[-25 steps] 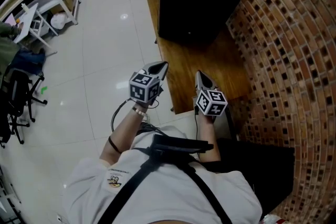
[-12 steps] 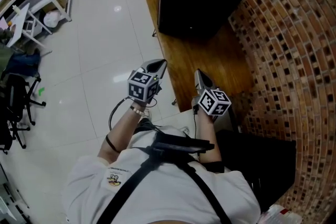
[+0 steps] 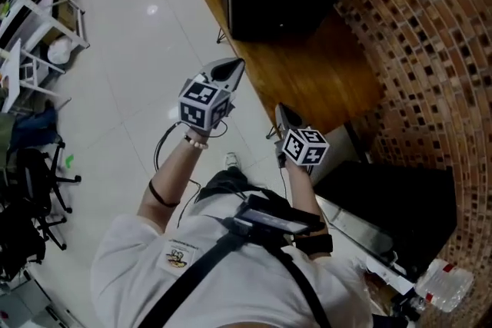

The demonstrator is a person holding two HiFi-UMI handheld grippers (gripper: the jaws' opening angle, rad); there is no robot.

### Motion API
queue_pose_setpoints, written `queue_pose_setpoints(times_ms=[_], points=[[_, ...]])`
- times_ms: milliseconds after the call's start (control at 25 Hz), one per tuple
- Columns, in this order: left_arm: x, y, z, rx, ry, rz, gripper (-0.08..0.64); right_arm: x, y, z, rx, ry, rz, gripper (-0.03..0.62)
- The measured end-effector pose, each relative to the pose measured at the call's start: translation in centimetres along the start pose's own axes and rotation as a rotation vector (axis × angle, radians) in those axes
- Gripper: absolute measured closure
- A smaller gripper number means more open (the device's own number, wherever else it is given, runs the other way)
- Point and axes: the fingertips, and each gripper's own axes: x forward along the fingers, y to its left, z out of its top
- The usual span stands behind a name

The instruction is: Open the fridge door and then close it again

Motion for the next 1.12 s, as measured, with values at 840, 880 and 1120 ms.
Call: queue_pose_setpoints(times_ms=[840, 880, 1120], points=[[-5.0, 2.2, 18.8, 0.246, -0.204, -0.074, 0.558, 4.8, 17.7, -2.7, -0.016, -0.032, 0.188, 0.590], [-5.0, 2.9, 18.9, 0.245, -0.203, -0.078, 0.558, 5.7, 18.3, -1.9, -0.044, -0.031, 0.182, 0.590], [-4.2, 5.2, 18.8, 0.207, -0.199, -0.109, 0.558, 8.2, 19.2, 1.0, -0.066, -0.050, 0.157, 0.590]])
